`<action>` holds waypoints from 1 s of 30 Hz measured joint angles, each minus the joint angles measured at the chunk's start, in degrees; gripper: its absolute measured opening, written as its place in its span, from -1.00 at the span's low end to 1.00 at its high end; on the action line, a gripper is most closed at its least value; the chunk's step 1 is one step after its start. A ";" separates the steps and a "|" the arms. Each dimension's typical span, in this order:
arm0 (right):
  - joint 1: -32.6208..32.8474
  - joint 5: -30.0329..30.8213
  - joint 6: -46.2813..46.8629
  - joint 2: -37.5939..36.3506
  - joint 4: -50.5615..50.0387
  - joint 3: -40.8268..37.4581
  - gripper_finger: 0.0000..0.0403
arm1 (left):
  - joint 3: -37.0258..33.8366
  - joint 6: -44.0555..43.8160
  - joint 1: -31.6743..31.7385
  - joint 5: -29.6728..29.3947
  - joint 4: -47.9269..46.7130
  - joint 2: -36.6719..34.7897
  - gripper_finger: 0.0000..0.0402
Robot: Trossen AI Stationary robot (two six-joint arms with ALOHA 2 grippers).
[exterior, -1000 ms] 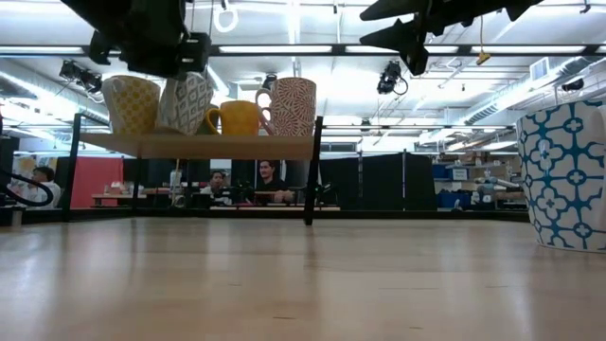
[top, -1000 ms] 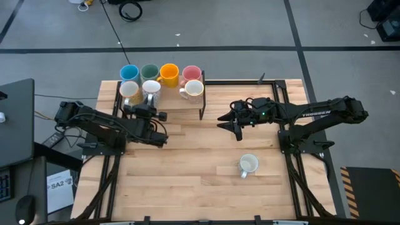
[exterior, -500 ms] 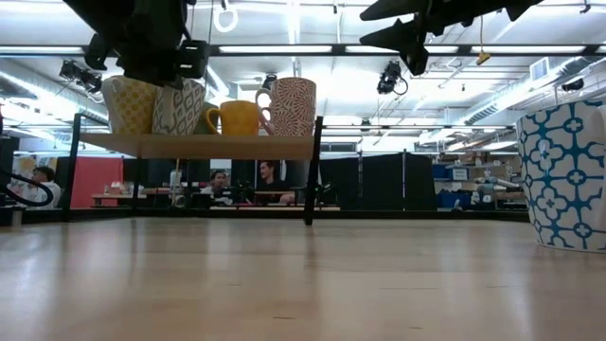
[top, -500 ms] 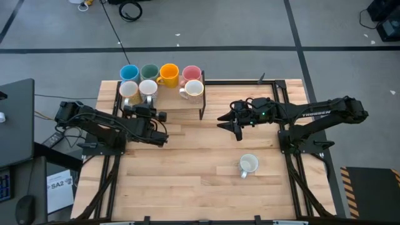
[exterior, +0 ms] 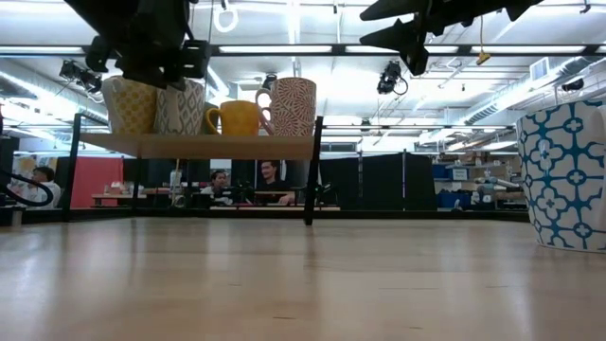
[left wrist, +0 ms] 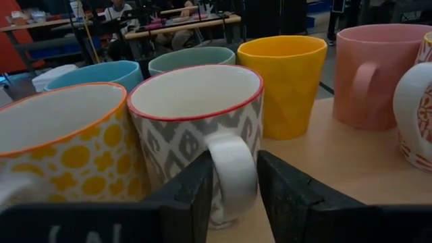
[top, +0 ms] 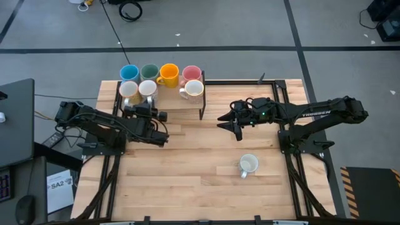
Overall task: Place coffee mugs
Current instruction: Put the gray patterned mug on the shelf, then put the blue patterned mug on the shelf
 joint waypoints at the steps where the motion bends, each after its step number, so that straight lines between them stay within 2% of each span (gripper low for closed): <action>1: 0.00 0.00 0.08 0.00 -0.01 0.00 -0.14 | 0.00 0.02 0.19 -0.07 0.18 0.00 -0.36; 15: 0.00 -0.10 0.19 0.00 -0.02 0.00 -0.14 | 0.11 1.49 1.30 2.97 1.28 0.00 -0.10; 22: 0.02 -1.07 0.22 0.00 -0.15 0.00 -0.14 | 5.15 8.78 -1.21 3.48 1.27 0.00 -0.10; 30: 2.21 -1.11 0.24 0.02 -3.92 0.00 -0.14 | 14.44 21.84 -4.72 10.40 1.54 0.00 -0.10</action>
